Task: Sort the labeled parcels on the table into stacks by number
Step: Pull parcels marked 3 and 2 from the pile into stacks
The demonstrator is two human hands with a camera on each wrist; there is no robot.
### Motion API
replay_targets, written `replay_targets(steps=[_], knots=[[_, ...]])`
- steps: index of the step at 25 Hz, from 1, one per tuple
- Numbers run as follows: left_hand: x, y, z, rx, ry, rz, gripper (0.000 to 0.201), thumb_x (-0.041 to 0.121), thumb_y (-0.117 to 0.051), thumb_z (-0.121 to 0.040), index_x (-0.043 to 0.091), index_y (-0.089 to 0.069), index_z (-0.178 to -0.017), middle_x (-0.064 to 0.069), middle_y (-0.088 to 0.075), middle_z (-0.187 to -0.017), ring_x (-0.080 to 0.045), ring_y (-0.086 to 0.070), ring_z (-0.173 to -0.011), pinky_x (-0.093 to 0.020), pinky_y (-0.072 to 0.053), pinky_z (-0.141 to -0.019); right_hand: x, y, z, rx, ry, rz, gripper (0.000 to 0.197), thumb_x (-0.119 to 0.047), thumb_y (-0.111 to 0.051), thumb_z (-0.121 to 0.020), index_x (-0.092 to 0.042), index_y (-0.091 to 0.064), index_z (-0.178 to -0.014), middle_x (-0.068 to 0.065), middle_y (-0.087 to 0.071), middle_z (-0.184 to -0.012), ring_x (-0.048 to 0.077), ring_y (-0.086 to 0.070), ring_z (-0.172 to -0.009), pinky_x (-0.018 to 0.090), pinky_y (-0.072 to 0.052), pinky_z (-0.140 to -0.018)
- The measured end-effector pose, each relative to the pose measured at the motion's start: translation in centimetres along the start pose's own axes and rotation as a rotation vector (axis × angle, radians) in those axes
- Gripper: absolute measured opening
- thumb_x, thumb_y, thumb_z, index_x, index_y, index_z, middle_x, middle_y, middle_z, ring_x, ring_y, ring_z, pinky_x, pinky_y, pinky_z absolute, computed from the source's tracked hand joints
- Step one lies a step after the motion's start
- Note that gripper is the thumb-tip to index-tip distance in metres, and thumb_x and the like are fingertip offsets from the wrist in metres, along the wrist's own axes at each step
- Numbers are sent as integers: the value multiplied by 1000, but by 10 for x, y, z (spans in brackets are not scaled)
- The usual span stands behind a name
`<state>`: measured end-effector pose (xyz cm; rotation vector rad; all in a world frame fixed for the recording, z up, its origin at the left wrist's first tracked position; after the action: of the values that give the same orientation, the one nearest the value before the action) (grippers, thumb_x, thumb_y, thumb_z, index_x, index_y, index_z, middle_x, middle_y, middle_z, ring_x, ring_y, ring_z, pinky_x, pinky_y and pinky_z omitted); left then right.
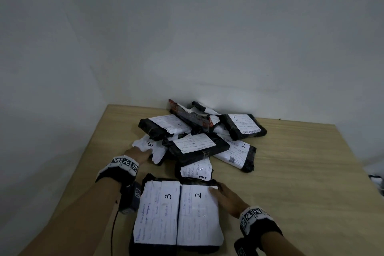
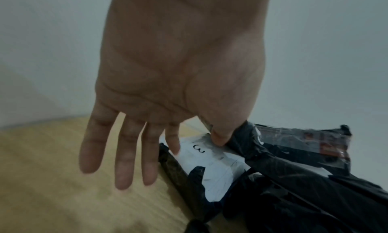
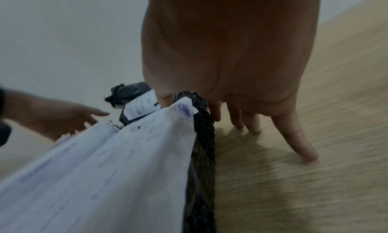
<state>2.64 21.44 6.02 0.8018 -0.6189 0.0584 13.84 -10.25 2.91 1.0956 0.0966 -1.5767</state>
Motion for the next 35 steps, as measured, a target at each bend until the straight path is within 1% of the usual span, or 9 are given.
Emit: replay_targets(steps=[2, 5, 10, 13, 18, 22, 26, 30, 35], knots=[[-6, -1, 3, 100, 31, 114, 45, 26, -58, -93, -1, -47, -127, -25, -54, -132, -32, -57, -102, -37, -46, -89, 20, -7, -1, -38, -24, 68, 93, -81, -47, -78, -24, -31, -149, 0, -44, -150, 17, -47, -128, 34, -37, -107], [-14, 0, 7, 205, 78, 57, 96, 37, -79, -74, -1, -25, -143, -28, -40, -142, -42, -44, -128, -46, -40, -105, 28, -7, 0, -51, -90, 62, 124, -92, -49, -62, -20, -13, -156, 0, -37, -156, 23, -40, -140, 36, -31, -112], [21, 32, 5, 164, -216, -73, 105, 46, -81, -68, 5, -26, -147, -23, -35, -149, -38, -41, -134, -46, -40, -108, 15, -1, 1, 25, -47, -20, 120, -81, -56, -71, -14, -5, -157, 1, -25, -161, 23, -29, -146, 37, -25, -117], [13, 27, 12, 77, -170, -102, 97, 39, -81, -72, -1, -29, -144, -24, -42, -144, -37, -48, -128, -41, -44, -103, 19, -16, 8, 52, -39, -77, 129, -86, -56, -65, -13, -3, -157, 1, -15, -164, 21, -23, -148, 39, -22, -119], [-23, -5, 12, -54, 37, 130, 153, 76, -77, -5, -1, -46, -134, -18, -52, -137, -30, -55, -116, -37, -44, -104, 34, -29, 18, 22, -58, -82, 129, -86, -55, -66, -13, 0, -157, 1, -10, -164, 21, -20, -149, 38, -20, -119], [-11, -2, 14, -137, 150, 118, 108, 54, -86, -55, -1, -42, -136, -13, -54, -130, -27, -56, -110, -33, -46, -100, 38, -23, 19, 34, -111, -105, 127, -84, -55, -68, -12, 0, -157, 2, -14, -164, 22, -24, -148, 36, -23, -118], [-25, 11, -40, 3, 148, -18, 134, 74, -85, -24, 4, -46, -131, -12, -57, -130, -29, -58, -110, -40, -48, -97, 37, -26, 11, 73, -115, -98, 124, -82, -57, -69, -8, -10, -156, 4, -24, -161, 23, -32, -145, 35, -27, -116], [18, 31, -19, -37, 69, 10, 99, 57, -85, -57, -1, -49, -129, -16, -60, -125, -26, -60, -95, -32, -50, -84, 23, 0, 2, 142, -93, 1, 101, -84, -56, -66, -7, -53, -132, 6, -58, -136, 18, -55, -114, 30, -41, -101], [28, 49, -44, -15, 40, 174, 92, 55, -83, -59, -3, -55, -124, -20, -62, -125, -28, -61, -92, -33, -51, -79, 17, 30, -24, 226, -171, 255, 92, -72, -63, -72, -21, -34, -144, 9, -39, -142, 31, -46, -129, 45, -42, -105]])
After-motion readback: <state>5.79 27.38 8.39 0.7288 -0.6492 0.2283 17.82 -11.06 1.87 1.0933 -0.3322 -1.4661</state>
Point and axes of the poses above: each hand's wrist, its own z-axis away from the middle knuckle, its own y-axis out of the back of the hand, x = y × z, the point moved 4 cm from there along -z, towards the middle knuckle
